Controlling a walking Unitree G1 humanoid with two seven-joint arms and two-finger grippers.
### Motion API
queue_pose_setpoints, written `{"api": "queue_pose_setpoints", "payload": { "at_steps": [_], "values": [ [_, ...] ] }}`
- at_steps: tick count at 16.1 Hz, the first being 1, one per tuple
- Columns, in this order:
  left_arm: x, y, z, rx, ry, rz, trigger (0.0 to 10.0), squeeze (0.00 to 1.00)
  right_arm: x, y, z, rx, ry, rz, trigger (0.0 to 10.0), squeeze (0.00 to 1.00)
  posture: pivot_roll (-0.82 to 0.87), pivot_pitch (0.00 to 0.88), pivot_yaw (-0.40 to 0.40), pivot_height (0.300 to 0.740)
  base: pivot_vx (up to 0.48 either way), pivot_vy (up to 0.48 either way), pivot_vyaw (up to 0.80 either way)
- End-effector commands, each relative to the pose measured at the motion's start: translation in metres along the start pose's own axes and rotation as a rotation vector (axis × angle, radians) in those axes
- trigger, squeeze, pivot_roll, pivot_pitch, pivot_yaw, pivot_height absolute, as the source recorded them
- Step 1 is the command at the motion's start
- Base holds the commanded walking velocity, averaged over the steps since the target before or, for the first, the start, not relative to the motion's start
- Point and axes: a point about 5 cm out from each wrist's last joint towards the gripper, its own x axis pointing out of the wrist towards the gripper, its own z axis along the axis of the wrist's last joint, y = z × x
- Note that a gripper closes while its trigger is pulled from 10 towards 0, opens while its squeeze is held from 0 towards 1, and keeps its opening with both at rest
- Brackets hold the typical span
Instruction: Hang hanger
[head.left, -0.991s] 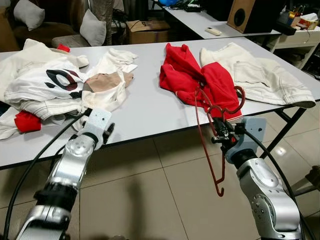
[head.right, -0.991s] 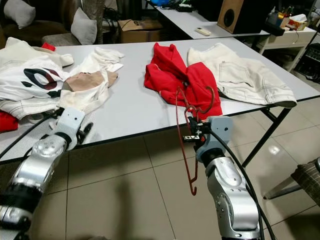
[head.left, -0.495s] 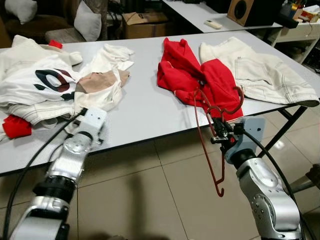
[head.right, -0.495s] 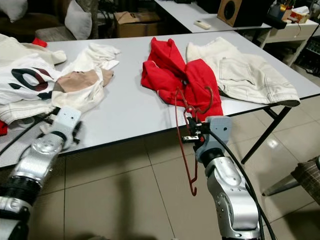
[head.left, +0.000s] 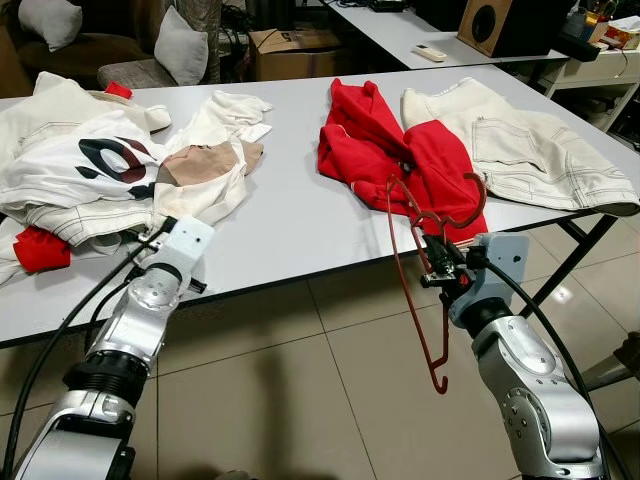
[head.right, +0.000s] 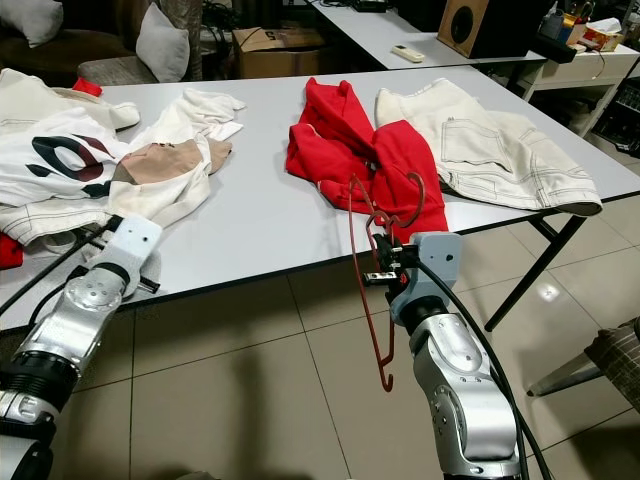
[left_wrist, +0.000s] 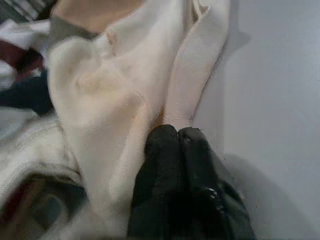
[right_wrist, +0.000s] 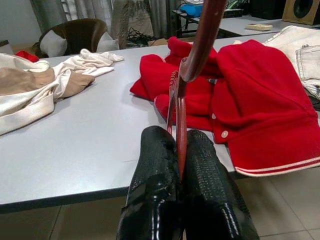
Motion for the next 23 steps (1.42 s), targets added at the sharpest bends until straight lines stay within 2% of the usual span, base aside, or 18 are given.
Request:
{"api": "queue_pose_setpoints", "payload": {
  "at_steps": [1, 2, 4, 6, 8, 9, 12, 13, 14, 17, 18, 19, 20, 21, 23],
  "values": [
    [0.001, 0.003, 0.0, 0.053, 0.01, 0.021, 0.0, 0.0, 0.001, -0.002, 0.004, -0.014, -0.001, -0.002, 10.0, 0.0, -0.08, 0.0, -0.049, 0.74, 0.0, 0.0, 0.0],
    [0.002, 0.004, -0.001, 0.068, 0.017, 0.027, 0.4, 0.0, 0.001, -0.002, 0.004, -0.014, -0.001, -0.002, 10.0, 0.0, -0.08, 0.0, -0.049, 0.74, 0.0, 0.0, 0.0],
    [0.002, 0.006, -0.006, 0.084, 0.043, 0.021, 0.0, 0.0, 0.002, -0.002, 0.003, -0.014, -0.001, -0.004, 10.0, 0.0, -0.09, 0.0, -0.047, 0.74, 0.0, 0.0, 0.0],
    [0.002, 0.004, -0.007, 0.04, 0.042, -0.008, 0.0, 0.0, 0.002, -0.001, 0.003, -0.014, -0.001, -0.004, 10.0, 0.0, -0.09, 0.0, -0.047, 0.74, 0.0, 0.0, 0.0],
    [0.001, -0.003, -0.001, -0.119, 0.0, -0.103, 0.0, 0.0, 0.001, -0.002, 0.003, -0.015, 0.0, -0.006, 10.0, 0.0, -0.09, 0.0, -0.047, 0.74, 0.0, 0.0, 0.0],
    [-0.001, -0.012, 0.006, -0.263, -0.023, -0.196, 0.0, 0.0, 0.001, -0.003, 0.003, -0.015, 0.002, -0.006, 10.0, 0.0, -0.08, 0.0, -0.051, 0.74, 0.0, 0.0, 0.0],
    [-0.008, -0.032, 0.016, -0.425, -0.027, -0.391, 0.0, 0.0, 0.002, -0.002, 0.003, -0.013, 0.004, -0.001, 10.0, 0.0, -0.08, 0.0, -0.054, 0.74, 0.0, 0.0, 0.0],
    [-0.009, -0.032, 0.023, -0.503, -0.055, -0.421, 0.0, 0.0, 0.002, -0.001, 0.003, -0.012, 0.004, 0.002, 10.0, 0.0, -0.08, 0.0, -0.054, 0.74, 0.0, 0.0, 0.0],
    [-0.01, -0.029, 0.028, -0.522, -0.088, -0.423, 0.0, 0.0, 0.002, -0.001, 0.003, -0.012, 0.005, 0.002, 10.0, 0.0, -0.08, 0.0, -0.054, 0.74, 0.0, 0.0, 0.0],
    [-0.013, -0.016, 0.036, -0.466, -0.171, -0.407, 0.0, 0.0, 0.001, -0.002, 0.003, -0.012, 0.005, -0.004, 10.0, 0.0, -0.08, 0.0, -0.053, 0.74, 0.0, 0.0, 0.0],
    [-0.011, -0.008, 0.034, -0.345, -0.171, -0.319, 0.0, 0.0, 0.001, -0.002, 0.003, -0.011, 0.005, -0.006, 10.0, 0.0, -0.08, 0.0, -0.053, 0.74, 0.0, 0.0, 0.0],
    [-0.011, -0.006, 0.033, -0.275, -0.163, -0.295, 10.0, 0.0, 0.001, -0.002, 0.003, -0.011, 0.004, -0.005, 10.0, 0.0, -0.08, 0.0, -0.051, 0.74, 0.0, 0.0, 0.0],
    [-0.011, -0.005, 0.034, -0.277, -0.176, -0.3, 10.0, 0.0, 0.001, -0.002, 0.003, -0.011, 0.004, -0.005, 10.0, 0.0, -0.08, 0.0, -0.051, 0.74, 0.0, 0.0, 0.0],
    [-0.01, -0.004, 0.031, -0.197, -0.17, -0.295, 10.0, 1.0, 0.002, -0.002, 0.003, -0.011, 0.004, -0.004, 10.0, 0.0, -0.08, 0.0, -0.05, 0.74, 0.0, 0.0, 0.0],
    [-0.009, -0.009, 0.026, -0.157, -0.145, -0.32, 10.0, 1.0, 0.002, -0.002, 0.003, -0.011, 0.005, -0.003, 10.0, 0.0, -0.09, 0.0, -0.049, 0.74, 0.0, 0.0, 0.0]
  ]
}}
